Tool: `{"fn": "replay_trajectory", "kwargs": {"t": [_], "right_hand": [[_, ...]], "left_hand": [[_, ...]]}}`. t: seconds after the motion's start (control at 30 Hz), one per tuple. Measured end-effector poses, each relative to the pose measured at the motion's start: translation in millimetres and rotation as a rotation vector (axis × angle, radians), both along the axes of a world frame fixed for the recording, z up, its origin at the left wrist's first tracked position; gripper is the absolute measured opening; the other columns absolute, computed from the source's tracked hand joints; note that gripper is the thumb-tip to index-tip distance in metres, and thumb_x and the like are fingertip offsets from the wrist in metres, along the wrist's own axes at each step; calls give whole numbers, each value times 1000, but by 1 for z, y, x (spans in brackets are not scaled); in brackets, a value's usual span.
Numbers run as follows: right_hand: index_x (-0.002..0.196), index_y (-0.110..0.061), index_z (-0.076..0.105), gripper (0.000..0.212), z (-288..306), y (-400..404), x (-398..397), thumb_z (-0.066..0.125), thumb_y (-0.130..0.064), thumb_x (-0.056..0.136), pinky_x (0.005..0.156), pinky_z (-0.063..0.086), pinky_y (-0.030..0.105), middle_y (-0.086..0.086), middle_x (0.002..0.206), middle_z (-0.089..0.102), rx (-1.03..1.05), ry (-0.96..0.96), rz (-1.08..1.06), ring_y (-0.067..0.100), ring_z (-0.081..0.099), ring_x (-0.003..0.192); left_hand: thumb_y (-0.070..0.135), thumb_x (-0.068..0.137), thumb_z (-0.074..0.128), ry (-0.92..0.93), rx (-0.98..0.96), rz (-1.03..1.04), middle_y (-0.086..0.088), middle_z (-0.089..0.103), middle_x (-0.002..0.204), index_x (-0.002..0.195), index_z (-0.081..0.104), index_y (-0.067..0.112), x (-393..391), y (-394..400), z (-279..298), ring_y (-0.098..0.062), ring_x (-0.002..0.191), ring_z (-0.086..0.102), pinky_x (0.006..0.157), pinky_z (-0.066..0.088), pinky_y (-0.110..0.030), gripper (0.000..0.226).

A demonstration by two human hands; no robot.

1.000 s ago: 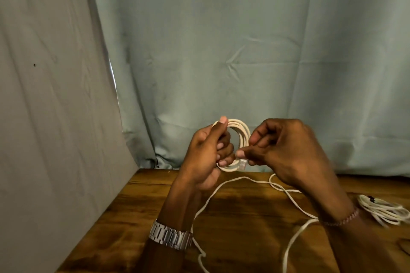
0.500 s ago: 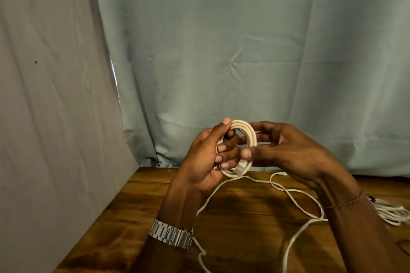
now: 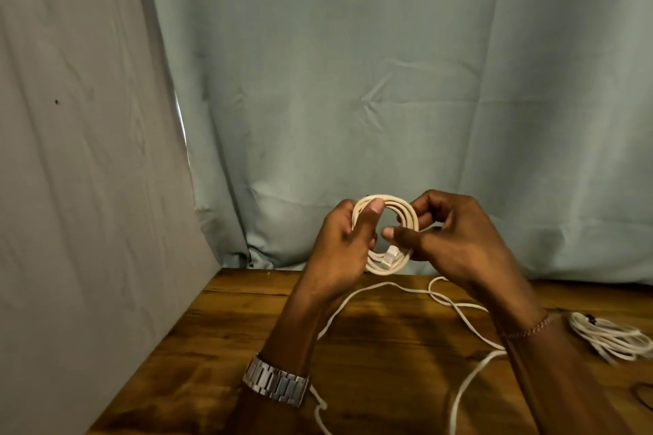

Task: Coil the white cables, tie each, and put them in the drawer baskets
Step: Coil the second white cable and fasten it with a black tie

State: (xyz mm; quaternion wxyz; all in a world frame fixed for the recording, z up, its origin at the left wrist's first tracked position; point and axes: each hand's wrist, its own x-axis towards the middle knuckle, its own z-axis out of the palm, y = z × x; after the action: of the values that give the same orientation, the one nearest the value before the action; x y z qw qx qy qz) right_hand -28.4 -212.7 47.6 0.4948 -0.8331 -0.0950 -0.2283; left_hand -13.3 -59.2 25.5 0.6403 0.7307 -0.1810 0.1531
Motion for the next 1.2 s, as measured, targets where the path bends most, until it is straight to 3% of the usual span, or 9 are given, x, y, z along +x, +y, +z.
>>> {"fn": "replay_trajectory", "kwargs": {"t": [0.2,0.33,0.43,0.7,0.8,0.87,1.0,1.13,1.2], "right_hand": [[88,-28,73,22,0,-3,2,88,-34,73,73,64,44,-8,80,73,-14,-8,21,12,73,68],[98,-31,78,21,5,-4,-4,82,-37,78,68,59,27,-14,82,76,-36,-26,117,3,72,71],[114,-33,75,30,11,-8,-7,65,-44,88,78,56,22,-17,92,77,-83,-17,242,-1,72,84],[120,-18,72,30,11,-15,0,62,-9,93,81,60,28,3,106,78,368,163,537,17,75,95],[126,-30,69,31,7,-15,1,60,-16,99,84,57,17,-13,109,76,60,32,341,4,72,97],[128,-32,67,31,6,-11,-2,58,-20,101,75,51,7,-17,111,74,-152,-89,156,0,68,93],[128,-25,69,30,3,-5,-2,58,-18,101,77,57,36,2,107,77,-292,-188,65,19,69,88],[126,-17,70,29,1,-1,0,57,-11,101,69,52,34,8,95,75,-425,-290,55,18,65,79],[124,-15,71,27,0,-2,3,57,-12,101,68,51,32,8,95,76,-426,-284,55,17,66,78]], "left_hand": [[51,100,45,84,19,-82,5,55,71,92,64,17,2,8,0,-14,75,56,72,48,-32,40],[28,104,48,176,-356,-338,-3,45,70,77,63,16,-1,10,5,-16,67,50,62,48,-27,33],[23,105,45,183,-445,-378,-2,40,70,84,60,13,-1,11,6,-12,63,43,59,44,-24,28],[26,99,50,212,-473,-439,-3,42,72,90,58,11,-1,10,4,-14,67,43,65,41,-29,20],[23,95,52,246,-495,-521,-7,48,75,99,59,6,1,10,1,-18,72,49,66,50,-29,18],[18,94,51,266,-507,-564,-10,54,79,103,59,2,2,10,1,-20,77,54,72,53,-31,19],[4,92,50,257,-504,-566,-18,59,83,107,59,-10,4,15,3,-24,76,62,76,57,-33,23],[6,87,48,351,-668,-646,-10,54,73,94,60,-4,5,13,4,-20,66,57,78,55,-39,17],[13,88,45,399,-747,-679,-1,44,64,85,55,5,4,7,5,-13,54,46,68,49,-33,13]]}}
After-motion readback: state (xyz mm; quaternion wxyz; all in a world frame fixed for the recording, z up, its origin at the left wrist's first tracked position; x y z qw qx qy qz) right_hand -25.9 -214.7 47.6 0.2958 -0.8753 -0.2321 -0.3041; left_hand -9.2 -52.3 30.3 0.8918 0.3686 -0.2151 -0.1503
